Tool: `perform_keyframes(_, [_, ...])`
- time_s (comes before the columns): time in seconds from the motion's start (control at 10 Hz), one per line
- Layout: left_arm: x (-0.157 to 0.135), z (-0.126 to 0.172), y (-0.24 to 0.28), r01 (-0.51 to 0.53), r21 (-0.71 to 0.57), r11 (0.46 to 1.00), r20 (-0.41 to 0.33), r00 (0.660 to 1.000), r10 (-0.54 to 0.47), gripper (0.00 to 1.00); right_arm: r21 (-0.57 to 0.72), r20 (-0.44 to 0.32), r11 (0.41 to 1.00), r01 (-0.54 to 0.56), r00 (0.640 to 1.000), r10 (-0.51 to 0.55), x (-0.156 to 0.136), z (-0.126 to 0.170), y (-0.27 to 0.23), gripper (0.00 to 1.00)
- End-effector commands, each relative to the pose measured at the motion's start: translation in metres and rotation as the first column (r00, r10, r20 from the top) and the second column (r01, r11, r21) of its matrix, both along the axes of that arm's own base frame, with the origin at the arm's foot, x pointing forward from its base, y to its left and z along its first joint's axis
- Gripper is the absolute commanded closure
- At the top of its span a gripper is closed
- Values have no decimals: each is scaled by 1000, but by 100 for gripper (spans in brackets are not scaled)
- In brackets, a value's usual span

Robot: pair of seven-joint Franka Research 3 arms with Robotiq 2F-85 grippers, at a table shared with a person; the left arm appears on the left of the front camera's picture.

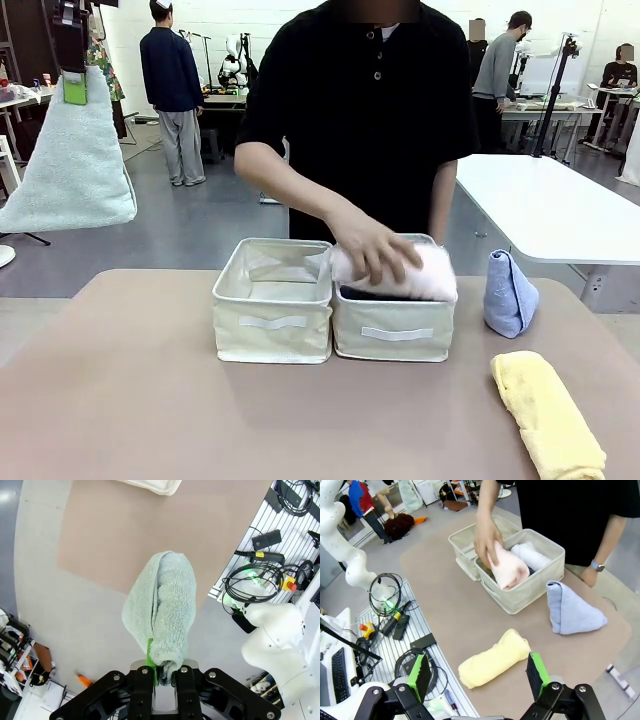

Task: Sort the towels based on their folding style.
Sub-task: Pick up one triangle-folded towel and place it in the left Fabric basket.

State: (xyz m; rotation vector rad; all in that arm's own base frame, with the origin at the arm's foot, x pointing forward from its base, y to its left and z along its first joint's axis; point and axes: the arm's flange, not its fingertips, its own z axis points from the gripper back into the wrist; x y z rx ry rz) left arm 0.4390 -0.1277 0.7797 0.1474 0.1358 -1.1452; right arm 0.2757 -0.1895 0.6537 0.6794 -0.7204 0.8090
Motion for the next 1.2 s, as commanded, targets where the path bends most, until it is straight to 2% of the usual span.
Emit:
perform_keyframes(0.0, [0,0,0,0,0,1000,0,1000,0,87,26,20,1000,-15,1000,14,2,2,0,0])
perform_keyframes(0.1, [-1,-4,-20,73,-39,997,13,997,-72,87,26,20,1000,-15,1000,14,2,2,0,0])
perform_keyframes(0.2, [1,-5,-45,129,-130,983,-11,991,-131,87,26,20,1000,-15,1000,14,2,2,0,0])
perform_keyframes(0.3, [4,-8,-70,125,-159,979,-13,992,-128,87,26,20,1000,-15,1000,14,2,2,0,0])
perform_keyframes(0.6, [24,-38,-121,18,-244,970,-91,995,-41,87,26,20,1000,-15,1000,14,2,2,0,0])
perform_keyframes(0.7, [30,-47,-124,-51,-243,969,-121,992,22,87,26,20,1000,-15,1000,14,2,2,0,0])
perform_keyframes(0.8, [28,-39,-121,-155,-245,957,-145,982,122,87,26,20,1000,-15,1000,14,2,2,0,0])
perform_keyframes(0.9, [22,-57,-125,29,-222,975,-106,993,-53,87,26,20,1000,-15,1000,14,2,2,0,0])
perform_keyframes(1.1, [22,-57,-125,29,-222,975,-106,993,-53,87,26,20,1000,-15,1000,14,2,2,0,0])
